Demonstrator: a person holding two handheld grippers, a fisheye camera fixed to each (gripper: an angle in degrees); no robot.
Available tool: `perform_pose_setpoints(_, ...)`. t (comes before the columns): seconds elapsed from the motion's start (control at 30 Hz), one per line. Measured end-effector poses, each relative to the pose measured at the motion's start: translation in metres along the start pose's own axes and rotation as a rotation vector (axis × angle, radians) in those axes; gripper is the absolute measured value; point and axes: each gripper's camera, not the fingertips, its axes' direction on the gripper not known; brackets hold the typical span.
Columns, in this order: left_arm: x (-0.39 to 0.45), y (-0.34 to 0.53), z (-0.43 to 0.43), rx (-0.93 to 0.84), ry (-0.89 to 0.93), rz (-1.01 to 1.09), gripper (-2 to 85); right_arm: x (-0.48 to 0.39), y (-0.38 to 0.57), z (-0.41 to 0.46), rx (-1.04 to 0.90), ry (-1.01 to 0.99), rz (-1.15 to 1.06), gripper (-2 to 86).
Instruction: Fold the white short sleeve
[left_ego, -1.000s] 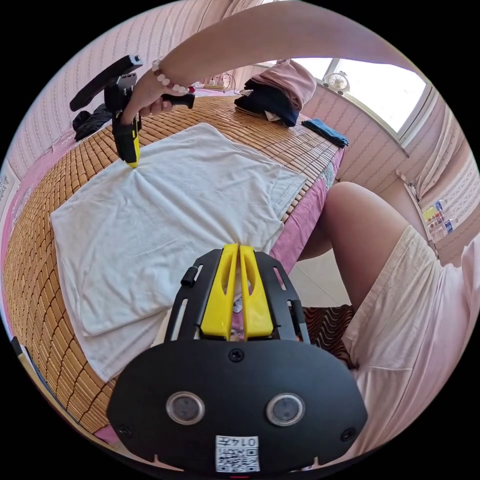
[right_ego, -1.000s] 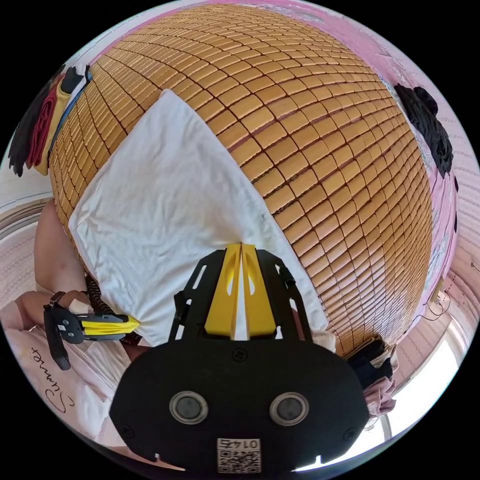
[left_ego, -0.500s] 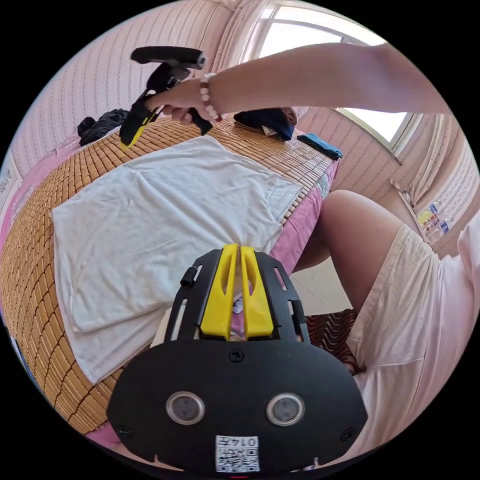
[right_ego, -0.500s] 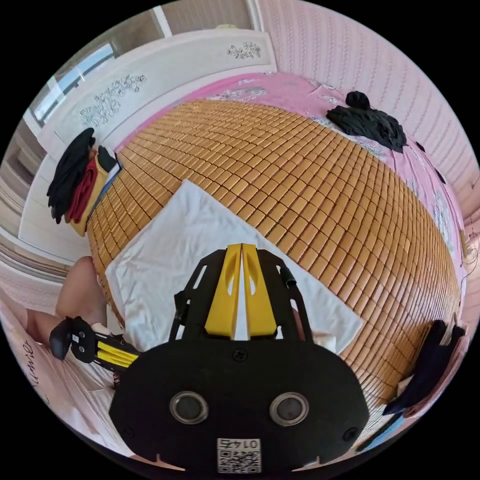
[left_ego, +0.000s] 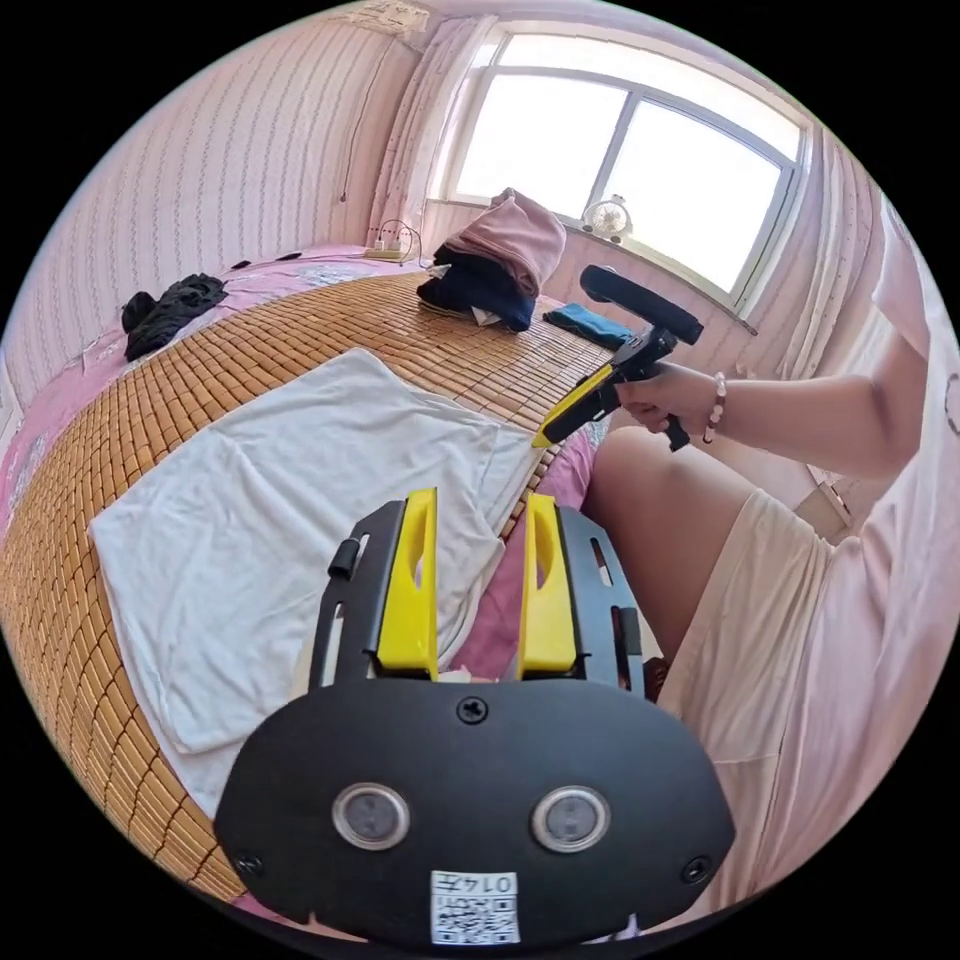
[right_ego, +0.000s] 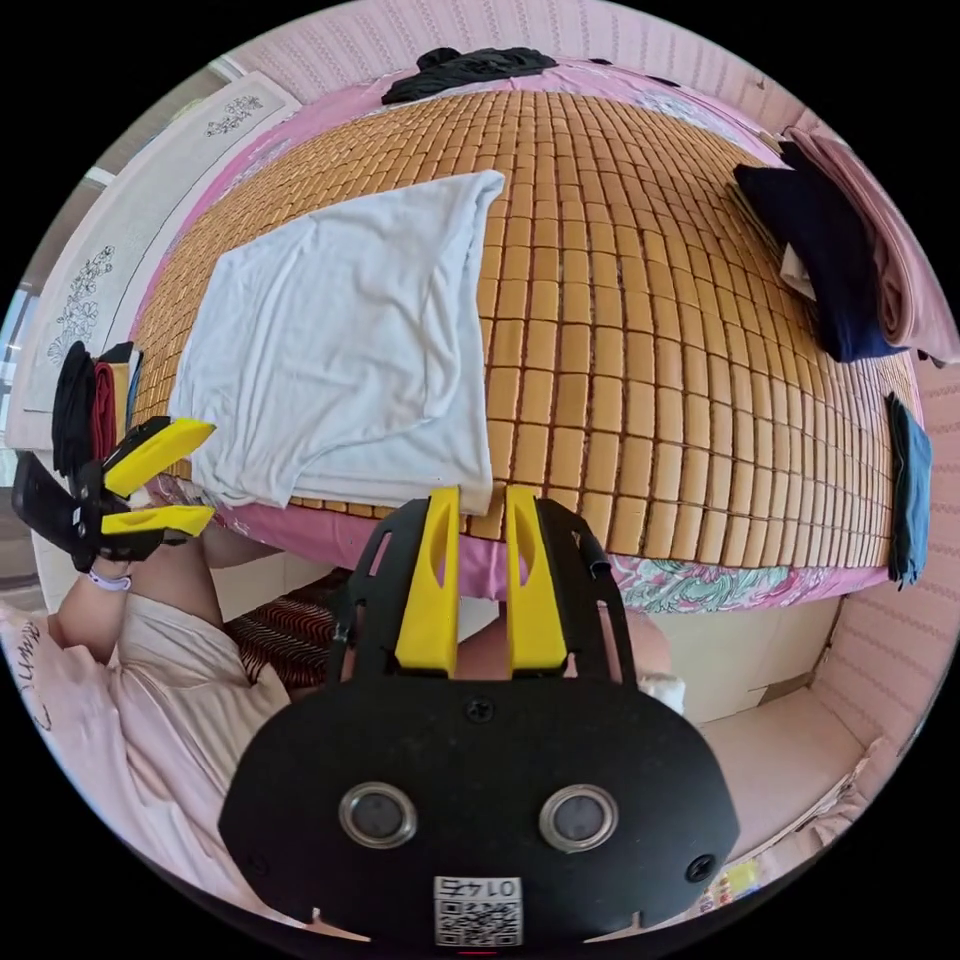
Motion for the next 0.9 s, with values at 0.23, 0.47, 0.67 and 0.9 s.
perform_pose_setpoints(0.23, 0.034, -0.043, 0.048, -0.106, -0.023, 0.156, 17.5, 0.044, 0.029, -0.028, 0.13, -0.196, -0.002, 0.8)
perform_pose_setpoints(0.47, 0.033, -0.078, 0.082, -0.152, -0.039, 0.168, 18.5, 0.091, 0.054, -0.049, 0.291, -0.574, 0.048, 1.0)
perform_pose_setpoints(0.67, 0.02, -0.083, 0.092, -0.239, -0.095, 0.078, 0.4, 0.118, 0.074, -0.054, 0.451, -0.624, 0.059, 4.6)
perform_pose_setpoints(0.9, 0.043, -0.066, 0.055, -0.208, -0.023, 0.228, -0.9, 0.176, 0.072, -0.018, 0.428, -0.626, 0.33, 12.3)
